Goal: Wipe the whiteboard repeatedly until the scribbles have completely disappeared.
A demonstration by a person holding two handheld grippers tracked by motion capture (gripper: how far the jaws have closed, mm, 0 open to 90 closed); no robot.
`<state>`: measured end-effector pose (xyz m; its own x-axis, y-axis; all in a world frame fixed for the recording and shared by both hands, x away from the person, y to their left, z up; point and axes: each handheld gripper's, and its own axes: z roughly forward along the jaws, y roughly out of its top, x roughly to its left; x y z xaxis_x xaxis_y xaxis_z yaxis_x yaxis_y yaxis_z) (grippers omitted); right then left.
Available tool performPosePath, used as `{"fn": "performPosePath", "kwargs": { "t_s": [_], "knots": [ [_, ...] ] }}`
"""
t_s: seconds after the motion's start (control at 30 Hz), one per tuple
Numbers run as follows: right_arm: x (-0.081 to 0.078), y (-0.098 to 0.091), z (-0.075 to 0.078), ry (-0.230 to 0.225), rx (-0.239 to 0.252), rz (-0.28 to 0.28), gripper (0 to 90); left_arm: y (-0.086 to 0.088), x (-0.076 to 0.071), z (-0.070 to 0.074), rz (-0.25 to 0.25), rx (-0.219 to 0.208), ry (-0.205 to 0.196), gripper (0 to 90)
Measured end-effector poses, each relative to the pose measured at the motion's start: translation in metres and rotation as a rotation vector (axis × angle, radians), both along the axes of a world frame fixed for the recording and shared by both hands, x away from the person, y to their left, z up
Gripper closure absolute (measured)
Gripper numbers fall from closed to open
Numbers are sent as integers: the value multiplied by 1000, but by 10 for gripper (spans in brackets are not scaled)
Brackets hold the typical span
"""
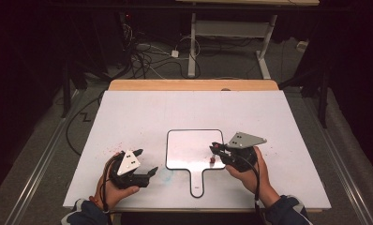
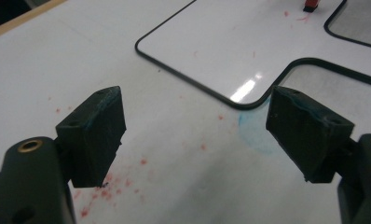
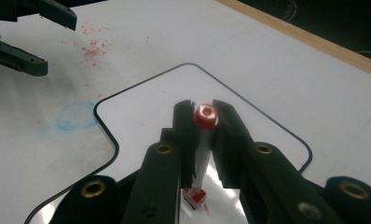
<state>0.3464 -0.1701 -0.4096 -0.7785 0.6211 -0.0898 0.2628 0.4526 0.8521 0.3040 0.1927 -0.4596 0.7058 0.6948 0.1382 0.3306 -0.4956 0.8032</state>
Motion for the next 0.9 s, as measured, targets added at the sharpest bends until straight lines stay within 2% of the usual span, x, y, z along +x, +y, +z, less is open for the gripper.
{"fn": "performPosePath", "kwargs": {
  "t_s": [0.1, 0.23, 0.33, 0.43, 0.5, 0.63, 0.77, 0.9],
  "knots": [
    [-1, 2, 2, -16, -46, 2, 813, 7, -3, -4, 22, 13, 9, 186],
    [1, -7, 6, -63, -147, -70, 813, 12, -7, -6, 31, 8, 23, 186],
    [4, -11, 8, -36, -134, -73, 813, 10, -8, -6, 24, 9, 26, 186],
    [1, -6, 9, -2, -112, -15, 813, 7, -8, -6, 15, 13, 20, 186],
    [-3, -3, 11, -1, -149, -10, 813, 7, -8, -6, 13, 13, 20, 186],
    [-2, -8, 13, -12, -194, -54, 813, 7, -9, -6, 10, 12, 15, 186],
    [0, -8, 11, -16, -169, -50, 813, 6, -8, -6, 6, 11, 10, 186],
    [2, -1, 7, 7, -77, -2, 813, 5, -8, -6, 2, 15, 15, 186]
  ]
}}
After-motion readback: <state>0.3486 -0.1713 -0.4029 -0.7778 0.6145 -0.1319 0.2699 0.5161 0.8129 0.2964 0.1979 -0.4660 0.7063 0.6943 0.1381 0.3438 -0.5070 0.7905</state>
